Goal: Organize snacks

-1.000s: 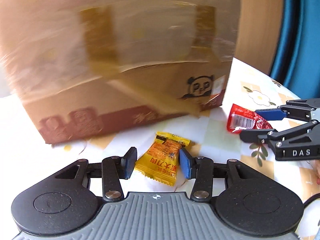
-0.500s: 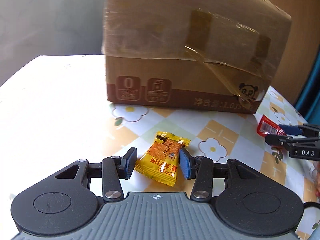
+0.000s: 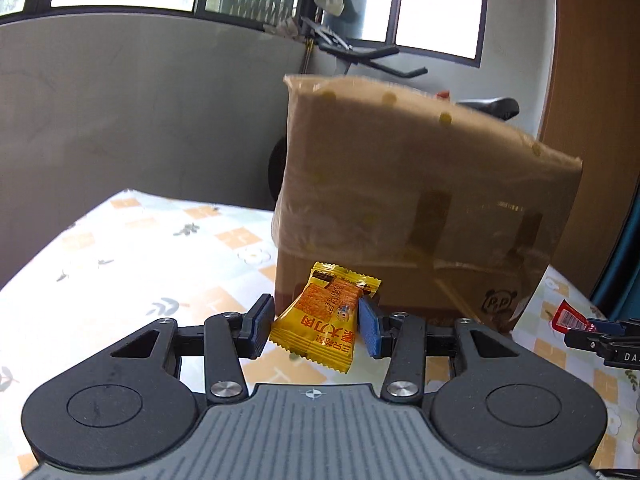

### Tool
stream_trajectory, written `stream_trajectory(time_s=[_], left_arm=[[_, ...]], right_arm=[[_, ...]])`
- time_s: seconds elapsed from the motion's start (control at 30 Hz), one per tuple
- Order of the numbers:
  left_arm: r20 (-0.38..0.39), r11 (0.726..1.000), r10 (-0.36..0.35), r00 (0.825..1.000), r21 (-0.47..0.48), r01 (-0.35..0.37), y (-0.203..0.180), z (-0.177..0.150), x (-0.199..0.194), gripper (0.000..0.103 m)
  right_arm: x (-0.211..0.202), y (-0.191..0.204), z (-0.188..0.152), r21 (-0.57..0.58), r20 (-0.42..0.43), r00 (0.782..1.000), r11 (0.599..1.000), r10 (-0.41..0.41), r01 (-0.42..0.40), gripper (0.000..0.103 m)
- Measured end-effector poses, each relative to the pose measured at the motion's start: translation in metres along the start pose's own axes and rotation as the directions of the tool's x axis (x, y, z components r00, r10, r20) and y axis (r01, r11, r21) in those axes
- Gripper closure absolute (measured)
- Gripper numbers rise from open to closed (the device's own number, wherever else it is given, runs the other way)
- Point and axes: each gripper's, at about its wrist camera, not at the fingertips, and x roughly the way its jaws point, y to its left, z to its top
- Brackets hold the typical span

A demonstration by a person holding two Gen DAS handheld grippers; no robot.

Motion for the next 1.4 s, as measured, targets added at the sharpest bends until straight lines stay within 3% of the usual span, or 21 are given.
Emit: stream_trajectory(time_s=[0.27,0.47,0.57,0.73,0.9,1.03,1.2,1.27,1.4], left_arm=[[0.213,0.998,-0.045,0.976,0.045,0.036,-0.011,0.068,-0.035,0.055],[0.266,0.991,-0.122,0.956,0.093,0.1,-0.035,0.118,-0.02,0.055],[0.251,0.988,-0.128,0.959,0.116,0.102,-0.049,0.135,0.005,0.055],[0.17,0.987,-0.109,0.979,0.134,0.087,-0.059,0.153,0.051,0.055],[0.084,0.985,-0.057,0.995,0.166,0.042,-0.046,0.152,0.073,0.055],[0.04,0.989,-0.046,0.998,0.139,0.04,-0.039,0.149,0.083,0.054],[0.029,0.983,-0.055,0.998,0.179,0.049,-0.035,0.146,0.08,0.053],[0.03,0.984,-0.056,0.998,0.173,0.05,-0.034,0.148,0.077,0.037],[0.049,0.988,-0.062,0.997,0.142,0.054,-0.032,0.155,0.069,0.021]], right_arm=[[-0.046,0.004,0.086,-0.063,0.225,0.974,0.998,0.037,-0.023,0.051],[-0.033,0.02,0.149,-0.109,0.252,0.961,0.99,0.117,-0.092,0.051],[-0.007,0.037,0.174,-0.156,0.216,0.969,0.984,0.123,-0.09,0.051],[0.043,0.06,0.201,-0.157,0.12,0.987,0.984,0.104,-0.084,0.051],[0.078,0.074,0.204,-0.147,0.031,0.997,0.987,0.077,-0.072,0.051],[0.093,0.079,0.201,-0.152,-0.013,0.999,0.987,0.053,-0.054,0.05],[0.098,0.078,0.197,-0.133,-0.039,0.999,0.99,0.032,-0.037,0.046],[0.098,0.076,0.196,-0.125,-0.041,0.999,0.992,0.021,-0.026,0.041],[0.09,0.074,0.198,-0.11,-0.035,0.999,0.994,0.015,-0.019,0.036]])
